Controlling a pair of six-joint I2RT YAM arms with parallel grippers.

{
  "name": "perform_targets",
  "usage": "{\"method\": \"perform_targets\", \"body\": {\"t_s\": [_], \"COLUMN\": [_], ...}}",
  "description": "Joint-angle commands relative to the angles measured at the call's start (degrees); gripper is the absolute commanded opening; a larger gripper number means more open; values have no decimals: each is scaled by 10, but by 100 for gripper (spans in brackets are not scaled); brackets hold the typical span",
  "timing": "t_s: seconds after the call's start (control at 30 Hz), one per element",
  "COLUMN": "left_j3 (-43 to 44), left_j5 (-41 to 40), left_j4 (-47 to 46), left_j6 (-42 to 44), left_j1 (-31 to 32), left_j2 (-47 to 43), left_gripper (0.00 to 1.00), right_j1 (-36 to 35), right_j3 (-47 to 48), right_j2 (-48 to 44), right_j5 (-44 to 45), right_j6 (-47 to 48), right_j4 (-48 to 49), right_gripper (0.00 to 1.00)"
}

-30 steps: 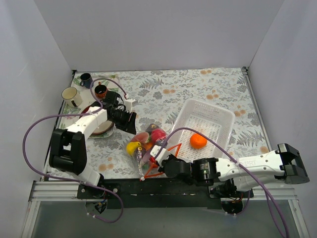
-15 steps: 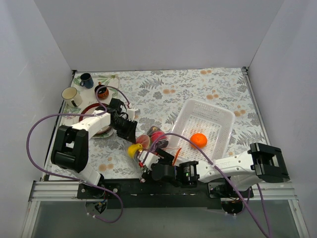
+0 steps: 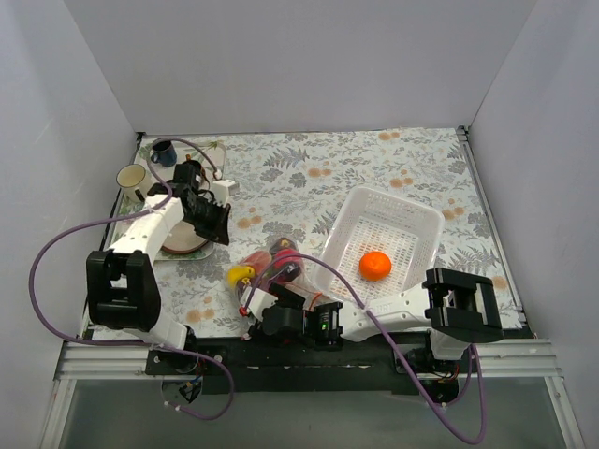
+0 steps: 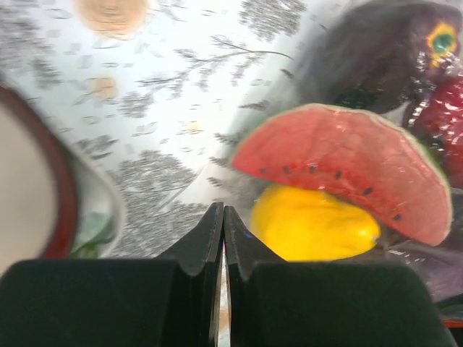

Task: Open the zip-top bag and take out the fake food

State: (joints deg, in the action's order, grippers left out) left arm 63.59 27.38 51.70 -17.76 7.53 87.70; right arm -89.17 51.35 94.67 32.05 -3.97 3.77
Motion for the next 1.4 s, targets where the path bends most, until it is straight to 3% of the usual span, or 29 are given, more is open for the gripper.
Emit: {"method": "perform_targets", "body": {"t_s": [0.0,0.13,0.17,0.23,0.27,0.33,0.47,0.73,0.8,0.87,0.93,0.97,1.0,1.07,1.27,1.37], "left_j3": [36,27,26,24,22,13,-14,-63,-72,-77,-79,-79,-79,-73,-53,-48], "left_j5": [-4,40,50,76,93,97,90,58,53,52,51,47,43,22,-28,-66], "left_j4": [51,60,66,78,88,91,66,0,-8,-13,-13,-14,-15,-17,-19,-38], "left_j6": [58,41,35,33,32,28,12,-35,-39,-36,-32,-32,-32,-32,-30,-30], "left_j1": [-48,-48,-47,-46,-42,-33,14,99,103,103,103,103,104,103,100,77], "left_j2": [-20,-17,-15,-6,-3,-4,-10,-4,1,5,6,5,2,-11,-31,-36], "left_gripper": [0,0,4,32,53,66,75,76,75,62,44,26,16,0,0,0], "right_j1": [1,9,12,13,13,13,13,13,13,13,13,13,13,13,10,2], "right_j3": [19,18,17,9,5,-6,-20,-16,-19,-22,-28,-30,-31,-29,-18,-19], "right_j2": [9,16,18,24,25,29,35,34,26,20,10,8,4,0,-41,-77], "right_j5": [-26,-45,-52,-59,-62,-67,-69,-71,-72,-72,-72,-74,-74,-74,-69,-64], "right_j6": [1,-9,-17,-26,-31,-43,-56,-67,-70,-75,-78,-79,-81,-82,-86,-91], "right_j4": [27,27,27,29,30,35,35,17,10,6,4,3,-2,-5,-32,-37], "right_gripper": [80,70,69,64,63,62,60,50,47,44,43,42,38,33,8,2]}}
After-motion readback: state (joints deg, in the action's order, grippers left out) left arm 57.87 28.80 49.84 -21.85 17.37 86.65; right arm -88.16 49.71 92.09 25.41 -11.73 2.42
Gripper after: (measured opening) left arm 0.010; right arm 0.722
